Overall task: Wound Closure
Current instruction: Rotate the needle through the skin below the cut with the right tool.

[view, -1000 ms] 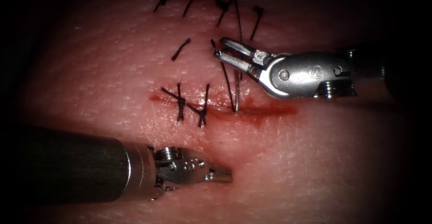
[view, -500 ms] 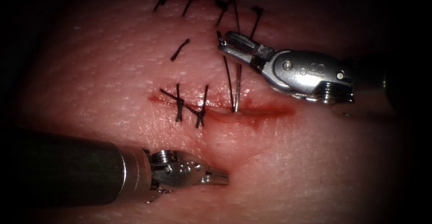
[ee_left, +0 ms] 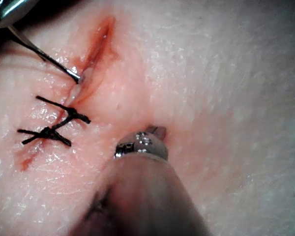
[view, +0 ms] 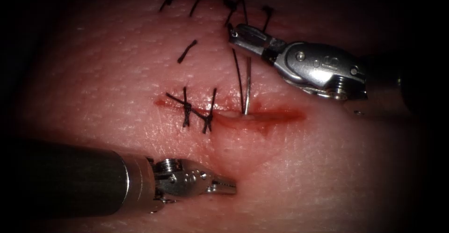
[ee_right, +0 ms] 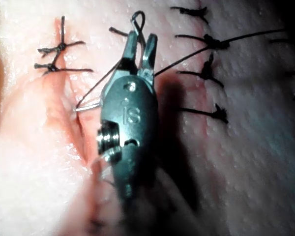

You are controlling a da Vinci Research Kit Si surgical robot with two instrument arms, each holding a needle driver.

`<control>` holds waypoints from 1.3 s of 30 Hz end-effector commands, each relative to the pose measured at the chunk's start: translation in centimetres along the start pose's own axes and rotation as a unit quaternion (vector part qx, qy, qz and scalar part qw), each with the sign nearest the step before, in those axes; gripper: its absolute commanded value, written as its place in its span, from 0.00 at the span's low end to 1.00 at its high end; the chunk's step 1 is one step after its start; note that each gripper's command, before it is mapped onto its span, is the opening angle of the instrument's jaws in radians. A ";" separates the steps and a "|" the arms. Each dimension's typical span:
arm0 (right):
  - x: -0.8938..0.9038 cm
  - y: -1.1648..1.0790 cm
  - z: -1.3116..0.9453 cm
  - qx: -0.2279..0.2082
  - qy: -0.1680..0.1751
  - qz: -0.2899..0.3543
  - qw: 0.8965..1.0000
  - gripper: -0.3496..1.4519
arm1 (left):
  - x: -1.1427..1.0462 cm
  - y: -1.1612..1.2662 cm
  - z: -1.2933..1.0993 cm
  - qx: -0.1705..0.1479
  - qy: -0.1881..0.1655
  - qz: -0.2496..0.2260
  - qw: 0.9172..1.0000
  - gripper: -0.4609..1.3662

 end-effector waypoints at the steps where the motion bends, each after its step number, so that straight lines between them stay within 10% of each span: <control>1: 0.00 0.00 0.00 -0.001 0.000 -0.001 1.000 0.00 | 0.00 0.00 0.00 -0.003 0.000 0.000 1.000 0.13; 22: -0.17 -0.03 -0.04 0.011 -0.042 0.209 0.977 0.00 | 0.01 0.00 -0.01 -0.004 0.000 0.000 1.000 0.12; 37: -0.19 0.08 -0.22 -0.012 -0.106 0.207 0.973 0.00 | 0.03 0.00 -0.01 -0.005 0.000 -0.003 1.000 0.12; 39: -0.20 0.08 -0.21 -0.011 -0.099 0.192 0.976 0.42 | 0.03 0.00 -0.01 -0.006 0.000 -0.003 1.000 0.11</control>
